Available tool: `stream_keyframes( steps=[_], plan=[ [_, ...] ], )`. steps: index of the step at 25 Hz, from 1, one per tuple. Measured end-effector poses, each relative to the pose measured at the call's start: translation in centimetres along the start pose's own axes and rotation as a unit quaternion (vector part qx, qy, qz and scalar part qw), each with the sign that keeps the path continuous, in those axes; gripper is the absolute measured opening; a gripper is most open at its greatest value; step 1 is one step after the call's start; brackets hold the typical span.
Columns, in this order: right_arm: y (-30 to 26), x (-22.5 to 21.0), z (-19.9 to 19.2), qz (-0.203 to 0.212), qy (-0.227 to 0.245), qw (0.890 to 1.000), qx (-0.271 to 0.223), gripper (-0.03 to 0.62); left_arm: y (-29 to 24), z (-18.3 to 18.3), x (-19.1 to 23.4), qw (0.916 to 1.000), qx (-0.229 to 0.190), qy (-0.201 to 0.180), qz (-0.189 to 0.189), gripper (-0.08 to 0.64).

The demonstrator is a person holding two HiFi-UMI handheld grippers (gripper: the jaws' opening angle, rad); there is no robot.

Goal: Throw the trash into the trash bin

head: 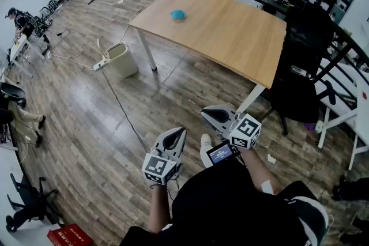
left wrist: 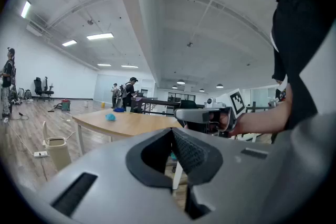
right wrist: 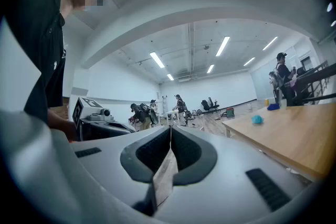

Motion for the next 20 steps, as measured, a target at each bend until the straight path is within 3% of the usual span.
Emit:
stream_keyframes(
  steps=[9, 14, 20],
  plan=[
    [-7.5, -12.4, 7.7, 0.035, -0.003, 0.999, -0.029, -0.002, -11.0, 4.7, 11.5, 0.999, 0.003, -0.042, 0.016, 0.005],
    [-8.6, -15.2, 8.6, 0.03, -0.026, 0.998, -0.04, -0.002, -13.1, 5.2, 12.9, 0.9992, 0.014, -0.038, -0.003, 0.005],
    [-10.7, -24.4, 9.3, 0.017, -0.056, 0.998, -0.027, -0.002, -20.3, 4.1, 18.4, 0.9992, 0.038, 0.0, 0.012, 0.005]
  ],
)
Point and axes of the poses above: the fingertips, and each gripper's own axes: y backward along the fingers, x to its left, z out of its top, the point moved 7 cm from there along y, backward along the fingers, and after that the axes turned 12 degrees about -y, right-handed, at the moved point
